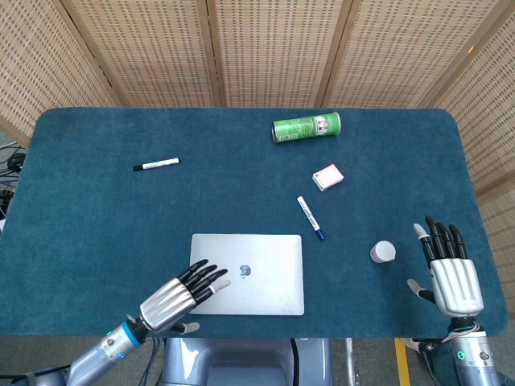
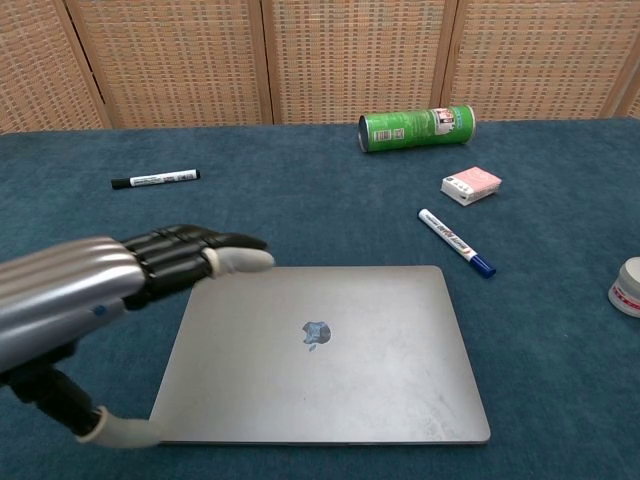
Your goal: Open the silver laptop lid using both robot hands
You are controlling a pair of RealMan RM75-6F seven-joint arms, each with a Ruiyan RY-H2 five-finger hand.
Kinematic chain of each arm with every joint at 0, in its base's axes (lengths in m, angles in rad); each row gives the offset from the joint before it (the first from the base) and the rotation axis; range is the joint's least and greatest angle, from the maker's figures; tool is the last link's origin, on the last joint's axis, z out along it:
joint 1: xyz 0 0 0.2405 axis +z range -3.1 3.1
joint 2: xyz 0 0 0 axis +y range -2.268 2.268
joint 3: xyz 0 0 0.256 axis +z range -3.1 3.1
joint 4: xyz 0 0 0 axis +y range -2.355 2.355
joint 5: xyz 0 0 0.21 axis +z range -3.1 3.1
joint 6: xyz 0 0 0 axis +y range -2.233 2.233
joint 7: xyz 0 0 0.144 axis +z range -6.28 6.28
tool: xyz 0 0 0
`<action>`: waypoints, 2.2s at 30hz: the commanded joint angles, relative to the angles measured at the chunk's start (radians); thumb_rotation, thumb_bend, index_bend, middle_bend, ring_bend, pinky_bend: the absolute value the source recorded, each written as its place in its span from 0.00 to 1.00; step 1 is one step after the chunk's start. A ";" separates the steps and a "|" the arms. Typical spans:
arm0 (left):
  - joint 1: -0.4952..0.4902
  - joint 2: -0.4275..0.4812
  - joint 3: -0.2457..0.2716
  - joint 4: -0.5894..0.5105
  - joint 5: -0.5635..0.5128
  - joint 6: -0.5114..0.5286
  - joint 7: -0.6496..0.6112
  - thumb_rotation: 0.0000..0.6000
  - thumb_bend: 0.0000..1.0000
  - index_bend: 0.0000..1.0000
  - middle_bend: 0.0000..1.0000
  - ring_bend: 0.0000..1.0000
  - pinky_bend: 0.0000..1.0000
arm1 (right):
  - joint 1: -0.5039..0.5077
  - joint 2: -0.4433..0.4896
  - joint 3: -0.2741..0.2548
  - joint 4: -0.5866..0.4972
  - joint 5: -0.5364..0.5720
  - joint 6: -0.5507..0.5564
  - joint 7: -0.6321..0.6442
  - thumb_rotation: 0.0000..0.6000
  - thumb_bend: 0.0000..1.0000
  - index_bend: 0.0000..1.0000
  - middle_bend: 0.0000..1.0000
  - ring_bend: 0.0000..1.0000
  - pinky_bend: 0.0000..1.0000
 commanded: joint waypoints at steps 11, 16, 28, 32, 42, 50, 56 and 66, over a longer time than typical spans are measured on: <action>-0.138 -0.226 -0.065 0.106 -0.107 -0.216 0.215 1.00 0.00 0.00 0.00 0.00 0.00 | 0.003 0.020 0.004 0.002 0.018 -0.017 0.058 1.00 0.00 0.00 0.00 0.00 0.00; -0.166 -0.280 -0.076 0.163 -0.115 -0.211 0.252 1.00 0.00 0.00 0.00 0.00 0.00 | 0.006 0.025 0.007 0.007 0.029 -0.030 0.082 1.00 0.00 0.00 0.00 0.00 0.00; -0.210 -0.349 -0.082 0.223 -0.181 -0.233 0.287 1.00 0.00 0.00 0.00 0.00 0.00 | 0.010 0.029 0.006 0.011 0.034 -0.039 0.098 1.00 0.00 0.00 0.00 0.00 0.00; -0.219 -0.366 -0.086 0.239 -0.203 -0.235 0.302 1.00 0.00 0.00 0.00 0.00 0.00 | 0.011 0.031 0.005 0.012 0.034 -0.042 0.104 1.00 0.00 0.00 0.00 0.00 0.00; -0.233 -0.379 -0.084 0.252 -0.240 -0.230 0.323 1.00 0.00 0.00 0.00 0.00 0.00 | 0.011 0.032 0.004 0.012 0.033 -0.042 0.109 1.00 0.00 0.00 0.00 0.00 0.00; -0.244 -0.376 -0.077 0.253 -0.251 -0.210 0.321 1.00 0.19 0.00 0.00 0.00 0.00 | 0.013 0.033 0.004 0.014 0.037 -0.048 0.115 1.00 0.00 0.00 0.00 0.00 0.00; -0.251 -0.375 -0.074 0.255 -0.261 -0.204 0.330 1.00 0.23 0.00 0.00 0.00 0.00 | 0.014 0.033 0.003 0.015 0.039 -0.050 0.118 1.00 0.00 0.00 0.00 0.00 0.00; -0.264 -0.377 -0.079 0.270 -0.261 -0.175 0.370 1.00 0.33 0.00 0.00 0.00 0.00 | 0.016 0.037 0.003 0.015 0.041 -0.055 0.131 1.00 0.00 0.00 0.00 0.00 0.00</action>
